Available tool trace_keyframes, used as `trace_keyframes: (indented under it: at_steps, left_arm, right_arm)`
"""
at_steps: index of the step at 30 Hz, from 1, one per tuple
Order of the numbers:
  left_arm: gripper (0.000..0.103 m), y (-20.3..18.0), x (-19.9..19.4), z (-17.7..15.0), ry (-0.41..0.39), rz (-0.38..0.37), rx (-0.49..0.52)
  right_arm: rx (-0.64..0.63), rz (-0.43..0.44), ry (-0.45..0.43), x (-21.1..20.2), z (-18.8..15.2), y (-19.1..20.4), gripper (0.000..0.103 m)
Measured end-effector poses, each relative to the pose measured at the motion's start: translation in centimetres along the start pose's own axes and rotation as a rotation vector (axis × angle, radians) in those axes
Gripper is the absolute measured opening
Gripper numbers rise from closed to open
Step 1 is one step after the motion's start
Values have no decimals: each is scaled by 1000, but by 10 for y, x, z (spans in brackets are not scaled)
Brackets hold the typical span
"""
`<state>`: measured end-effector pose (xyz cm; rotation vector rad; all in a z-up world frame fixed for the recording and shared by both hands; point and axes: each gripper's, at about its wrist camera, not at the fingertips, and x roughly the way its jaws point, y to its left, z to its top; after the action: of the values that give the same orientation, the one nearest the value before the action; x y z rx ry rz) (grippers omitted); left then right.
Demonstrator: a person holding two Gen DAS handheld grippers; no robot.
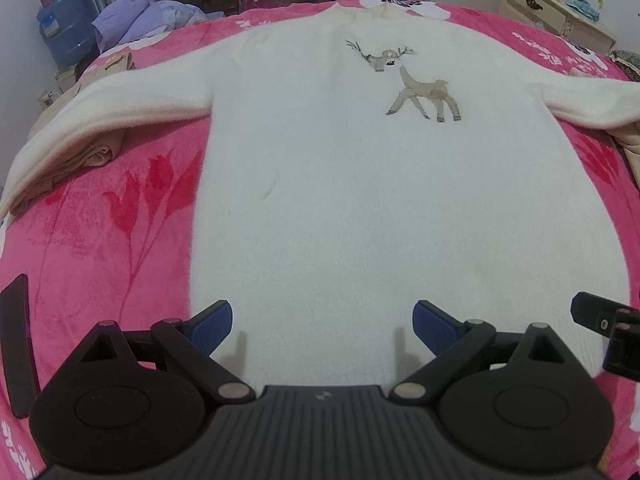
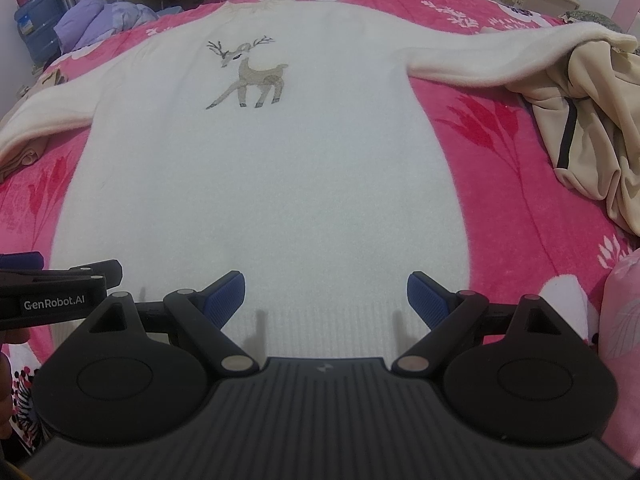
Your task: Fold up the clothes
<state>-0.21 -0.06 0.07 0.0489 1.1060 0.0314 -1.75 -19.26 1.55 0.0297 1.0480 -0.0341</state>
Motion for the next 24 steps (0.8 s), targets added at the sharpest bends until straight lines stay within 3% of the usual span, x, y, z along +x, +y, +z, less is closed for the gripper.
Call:
trace_keyframes:
  at_steps: [24]
  left_arm:
    - [98, 3, 1, 0, 3, -2, 3]
  right_arm:
    - [2, -5, 1, 1, 0, 4, 89]
